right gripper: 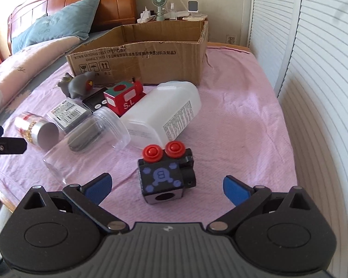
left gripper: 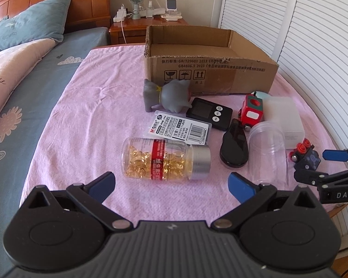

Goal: Organize rigid objects
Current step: 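Close the right tool on the black cube toy with red buttons, then close the left tool around the clear capsule bottle with silver cap, then lift the bottle into the box and open the left tool while the right tool carries the cube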

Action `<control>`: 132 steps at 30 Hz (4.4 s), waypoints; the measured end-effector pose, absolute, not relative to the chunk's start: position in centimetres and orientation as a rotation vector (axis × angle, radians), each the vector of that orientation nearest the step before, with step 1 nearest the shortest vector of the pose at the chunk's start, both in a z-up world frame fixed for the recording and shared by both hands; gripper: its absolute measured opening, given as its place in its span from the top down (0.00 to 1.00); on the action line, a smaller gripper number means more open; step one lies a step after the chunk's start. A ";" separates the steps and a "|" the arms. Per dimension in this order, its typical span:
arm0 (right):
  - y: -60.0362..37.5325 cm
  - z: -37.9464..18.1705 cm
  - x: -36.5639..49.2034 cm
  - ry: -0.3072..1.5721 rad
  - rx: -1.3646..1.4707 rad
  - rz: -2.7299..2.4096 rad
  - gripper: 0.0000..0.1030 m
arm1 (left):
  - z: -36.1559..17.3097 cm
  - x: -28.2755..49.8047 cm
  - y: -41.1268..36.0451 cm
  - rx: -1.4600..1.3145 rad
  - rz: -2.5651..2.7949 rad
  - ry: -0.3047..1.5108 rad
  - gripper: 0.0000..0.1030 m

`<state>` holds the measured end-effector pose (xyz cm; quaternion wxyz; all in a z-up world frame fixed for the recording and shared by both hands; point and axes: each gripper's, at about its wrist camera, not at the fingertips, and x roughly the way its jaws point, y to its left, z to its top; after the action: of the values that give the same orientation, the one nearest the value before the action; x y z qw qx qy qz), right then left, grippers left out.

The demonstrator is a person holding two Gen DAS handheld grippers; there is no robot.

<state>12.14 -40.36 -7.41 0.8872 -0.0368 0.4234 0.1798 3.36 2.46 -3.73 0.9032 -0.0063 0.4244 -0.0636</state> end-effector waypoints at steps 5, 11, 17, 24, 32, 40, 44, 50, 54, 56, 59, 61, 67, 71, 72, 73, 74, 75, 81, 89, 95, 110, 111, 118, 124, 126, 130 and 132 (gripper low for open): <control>-39.8 -8.5 12.2 0.907 -0.155 0.369 0.00 | -4.8 3.9 2.4 -0.014 -0.135 0.879 0.01; -39.4 -8.7 11.7 0.889 -0.150 0.357 0.00 | -6.0 5.0 2.0 -0.003 -0.114 0.862 0.01; -39.5 -8.8 11.3 0.861 -0.147 0.357 0.00 | -7.4 5.9 2.1 -0.006 -0.106 0.873 0.01; -39.8 -8.9 11.0 0.829 -0.147 0.372 0.00 | -8.2 6.0 2.5 0.034 -0.132 0.852 0.00; -40.1 -8.8 11.8 0.818 -0.179 0.464 0.00 | -8.3 5.8 2.6 0.032 -0.126 0.829 0.00; -39.8 -8.6 12.0 0.791 -0.215 0.498 0.08 | -8.4 5.7 2.5 0.025 -0.112 0.821 0.00; -40.0 -8.4 12.0 0.783 -0.204 0.498 0.20 | -8.4 5.7 2.5 0.025 -0.112 0.820 0.00; -40.4 -8.2 12.2 0.778 -0.189 0.492 0.37 | -8.0 5.5 2.1 0.050 -0.099 0.804 0.01; -40.4 -8.2 12.1 0.774 -0.187 0.491 0.40 | -7.4 5.2 1.8 0.083 -0.098 0.759 0.02; -40.4 -8.2 12.1 0.772 -0.186 0.494 0.43 | -7.1 5.1 1.8 0.080 -0.100 0.748 0.02; -40.2 -8.2 12.0 0.770 -0.187 0.493 0.44 | -7.0 5.3 1.9 0.075 -0.109 0.748 0.06; -40.2 -8.2 12.0 0.768 -0.188 0.492 0.44 | -7.0 5.3 1.9 0.071 -0.111 0.749 0.07; -40.0 -8.0 11.9 0.776 -0.189 0.480 0.44 | -6.9 5.6 2.0 0.059 -0.118 0.769 0.10; -39.8 -7.5 11.8 0.788 -0.198 0.467 0.45 | -6.6 6.1 2.1 0.073 -0.146 0.801 0.10; -39.8 -7.4 11.9 0.795 -0.197 0.459 0.45 | -6.5 6.3 2.2 0.074 -0.159 0.810 0.10; -39.8 -7.3 12.0 0.799 -0.196 0.454 0.45 | -6.4 6.4 2.2 0.075 -0.174 0.818 0.10; -39.9 -7.2 12.0 0.800 -0.195 0.451 0.45 | -6.3 6.5 2.3 0.077 -0.188 0.825 0.10; -39.9 -7.0 12.0 0.801 -0.195 0.448 0.45 | -6.2 6.6 2.3 0.081 -0.199 0.829 0.10; -39.9 -5.9 12.0 0.791 -0.208 0.446 0.45 | -5.2 6.9 2.2 0.144 -0.251 0.825 0.10; -39.6 -4.2 13.0 0.786 -0.232 0.446 0.45 | -3.3 7.8 1.9 0.186 -0.317 0.818 0.10; -39.4 -3.5 13.9 0.804 -0.261 0.455 0.45 | -1.6 8.7 1.5 0.219 -0.349 0.791 0.10; -41.4 -2.4 14.0 0.813 -0.266 0.405 0.46 | 1.3 10.1 0.8 0.259 -0.397 0.743 0.10; -41.4 -2.2 14.0 0.808 -0.264 0.406 0.46 | 1.6 10.2 0.7 0.262 -0.400 0.738 0.10; -40.1 0.6 16.5 0.756 -0.249 0.450 0.46 | 3.9 13.5 0.1 0.278 -0.400 0.702 0.10; -37.6 2.8 20.5 0.700 -0.239 0.484 0.46 | 5.0 19.1 -1.2 0.289 -0.387 0.691 0.10; -36.6 3.3 22.0 0.691 -0.236 0.499 0.46 | 4.9 21.4 -1.6 0.284 -0.377 0.707 0.10; -35.0 3.4 24.5 0.692 -0.240 0.511 0.46 | 4.0 25.4 -2.2 0.296 -0.337 0.726 0.10; -34.5 3.3 25.7 0.697 -0.236 0.514 0.46 | 3.7 27.2 -2.4 0.289 -0.328 0.739 0.10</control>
<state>25.66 -34.47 3.30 0.9009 -0.1138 0.3371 0.2486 27.16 -2.43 3.65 0.9093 0.1403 0.3582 -0.1588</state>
